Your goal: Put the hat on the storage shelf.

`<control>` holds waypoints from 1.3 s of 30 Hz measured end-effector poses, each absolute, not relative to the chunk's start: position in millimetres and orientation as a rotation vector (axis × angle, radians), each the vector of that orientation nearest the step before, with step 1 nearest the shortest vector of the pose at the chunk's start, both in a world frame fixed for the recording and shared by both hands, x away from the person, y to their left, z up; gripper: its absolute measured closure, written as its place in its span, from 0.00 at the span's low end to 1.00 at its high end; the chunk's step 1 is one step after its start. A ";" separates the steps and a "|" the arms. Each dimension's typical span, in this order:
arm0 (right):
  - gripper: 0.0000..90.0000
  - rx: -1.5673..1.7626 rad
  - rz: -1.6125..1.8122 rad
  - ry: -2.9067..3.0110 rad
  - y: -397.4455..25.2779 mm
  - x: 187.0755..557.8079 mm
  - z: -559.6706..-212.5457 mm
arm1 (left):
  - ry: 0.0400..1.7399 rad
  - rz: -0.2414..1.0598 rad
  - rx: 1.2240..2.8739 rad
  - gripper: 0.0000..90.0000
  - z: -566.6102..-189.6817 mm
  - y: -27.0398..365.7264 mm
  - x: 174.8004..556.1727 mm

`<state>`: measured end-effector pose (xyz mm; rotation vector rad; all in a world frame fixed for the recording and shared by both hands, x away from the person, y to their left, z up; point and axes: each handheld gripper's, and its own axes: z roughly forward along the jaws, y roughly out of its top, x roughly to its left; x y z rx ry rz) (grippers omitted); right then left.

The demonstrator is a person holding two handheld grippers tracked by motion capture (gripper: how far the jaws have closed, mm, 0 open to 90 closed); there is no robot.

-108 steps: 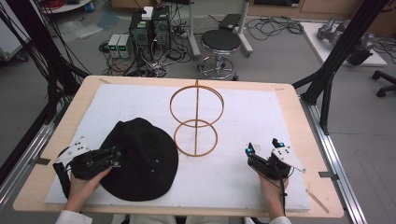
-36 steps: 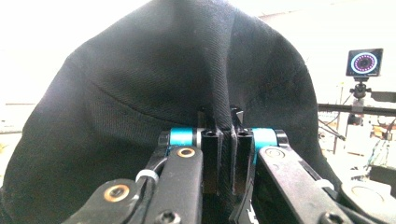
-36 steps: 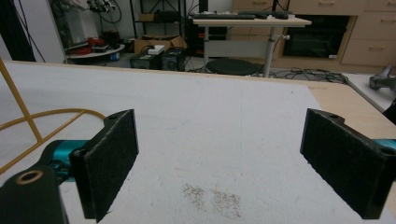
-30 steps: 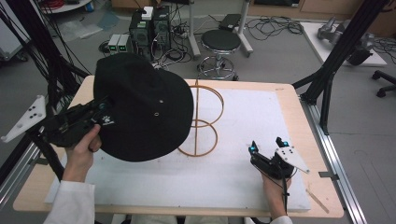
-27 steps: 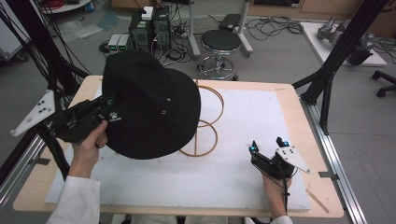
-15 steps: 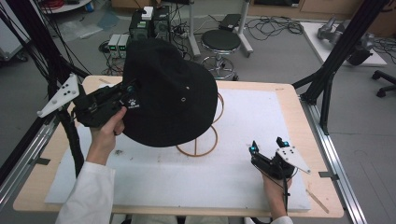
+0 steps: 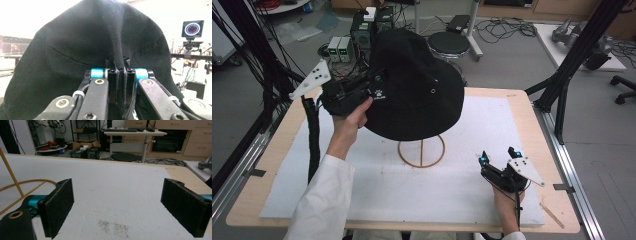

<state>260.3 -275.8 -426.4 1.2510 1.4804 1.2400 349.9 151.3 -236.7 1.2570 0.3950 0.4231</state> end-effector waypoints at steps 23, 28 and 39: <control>0.12 1.246 1.238 1.492 -275.0 260.7 -427.6 | 0.462 0.373 1.414 0.96 -260.1 110.8 375.7; 0.12 1.248 1.236 1.492 -275.2 260.7 -427.8 | 0.482 0.358 1.422 0.96 -271.0 111.4 377.6; 0.12 1.247 1.228 1.484 -276.3 260.7 -427.8 | 0.503 0.283 1.467 0.95 -285.2 109.8 379.7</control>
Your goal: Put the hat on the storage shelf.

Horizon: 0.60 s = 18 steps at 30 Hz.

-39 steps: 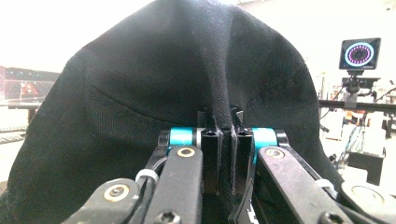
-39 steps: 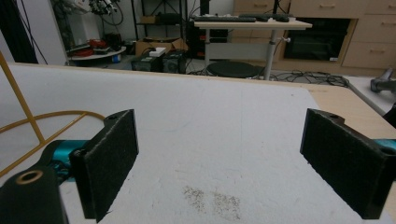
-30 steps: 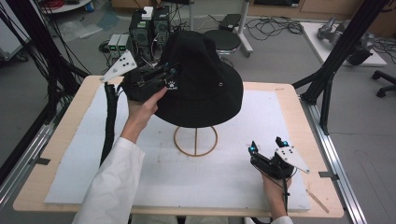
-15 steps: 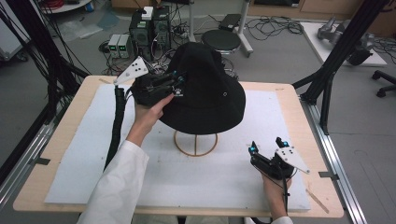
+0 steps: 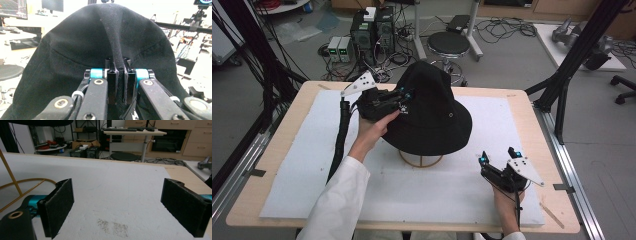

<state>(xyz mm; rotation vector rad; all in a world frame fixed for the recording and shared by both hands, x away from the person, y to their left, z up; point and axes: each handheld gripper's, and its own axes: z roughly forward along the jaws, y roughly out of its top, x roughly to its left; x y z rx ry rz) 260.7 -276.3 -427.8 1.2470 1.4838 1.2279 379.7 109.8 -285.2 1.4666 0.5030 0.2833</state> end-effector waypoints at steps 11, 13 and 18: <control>0.12 1.247 1.232 1.479 -276.5 260.2 -427.4 | 0.506 0.285 1.461 0.93 -286.1 110.5 378.0; 0.12 1.250 1.232 1.479 -276.6 260.4 -427.4 | 0.494 0.266 1.458 0.90 -286.6 111.5 378.3; 0.12 1.252 1.231 1.483 -276.5 260.6 -427.6 | 0.498 0.232 1.438 0.73 -286.9 113.9 379.8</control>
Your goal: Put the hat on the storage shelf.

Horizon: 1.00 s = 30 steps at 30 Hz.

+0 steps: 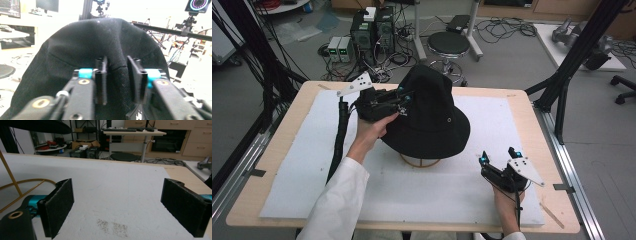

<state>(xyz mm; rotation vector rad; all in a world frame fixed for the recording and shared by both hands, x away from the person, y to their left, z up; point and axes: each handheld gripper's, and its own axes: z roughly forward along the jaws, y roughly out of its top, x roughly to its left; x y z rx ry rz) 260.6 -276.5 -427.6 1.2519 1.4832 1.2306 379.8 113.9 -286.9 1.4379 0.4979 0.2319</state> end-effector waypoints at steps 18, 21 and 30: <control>0.12 1.247 1.227 1.474 -276.5 259.8 -427.0 | 0.598 0.388 1.354 0.29 -275.3 135.2 367.6; 0.12 1.250 1.228 1.473 -276.4 259.3 -426.7 | 0.613 0.413 1.352 0.27 -273.8 140.2 365.8; 0.12 1.251 1.234 1.474 -276.5 259.1 -426.9 | 0.712 0.540 1.325 0.22 -272.1 167.5 353.5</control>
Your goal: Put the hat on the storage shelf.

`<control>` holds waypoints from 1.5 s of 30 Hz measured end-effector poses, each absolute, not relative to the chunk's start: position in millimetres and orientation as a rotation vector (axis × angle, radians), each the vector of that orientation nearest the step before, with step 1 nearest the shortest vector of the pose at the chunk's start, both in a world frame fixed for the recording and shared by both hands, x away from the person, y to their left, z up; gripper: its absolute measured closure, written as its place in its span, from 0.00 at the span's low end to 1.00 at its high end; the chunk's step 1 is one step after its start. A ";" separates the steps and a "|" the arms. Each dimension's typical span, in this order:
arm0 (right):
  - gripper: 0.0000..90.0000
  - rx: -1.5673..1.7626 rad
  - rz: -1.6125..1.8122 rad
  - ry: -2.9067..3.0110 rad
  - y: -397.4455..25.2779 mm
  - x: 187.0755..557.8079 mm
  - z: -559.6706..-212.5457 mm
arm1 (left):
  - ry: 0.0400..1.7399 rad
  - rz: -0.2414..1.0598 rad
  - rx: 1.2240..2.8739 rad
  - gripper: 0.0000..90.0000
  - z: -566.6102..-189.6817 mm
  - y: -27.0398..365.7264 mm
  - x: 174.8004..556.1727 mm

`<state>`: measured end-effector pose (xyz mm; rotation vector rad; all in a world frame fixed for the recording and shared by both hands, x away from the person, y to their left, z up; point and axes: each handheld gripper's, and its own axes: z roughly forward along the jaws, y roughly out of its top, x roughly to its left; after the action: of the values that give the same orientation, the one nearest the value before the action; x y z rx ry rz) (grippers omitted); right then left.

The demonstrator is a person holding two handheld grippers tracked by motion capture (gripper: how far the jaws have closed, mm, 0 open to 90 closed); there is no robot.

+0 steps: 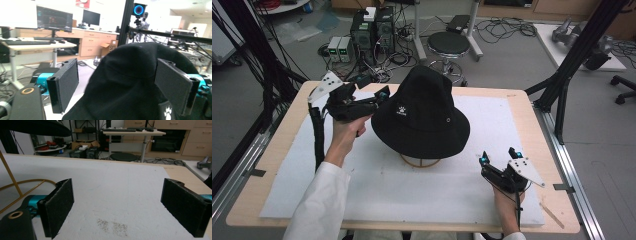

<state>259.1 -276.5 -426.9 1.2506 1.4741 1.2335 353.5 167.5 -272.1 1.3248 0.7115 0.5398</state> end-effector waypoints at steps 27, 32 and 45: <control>0.12 1.286 1.262 1.428 -278.3 257.1 -426.0 | 0.982 0.994 1.151 0.23 -301.7 251.6 313.1; 0.12 1.302 1.274 1.406 -279.4 256.1 -425.7 | 1.008 1.060 1.129 0.23 -312.9 258.8 301.0; 0.12 1.301 1.272 1.410 -279.7 256.4 -426.4 | 1.074 1.095 1.123 0.24 -351.7 281.8 284.7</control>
<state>256.4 -279.7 -426.4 1.3012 1.4098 1.2723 284.7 281.8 -351.7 1.1233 1.0742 1.0950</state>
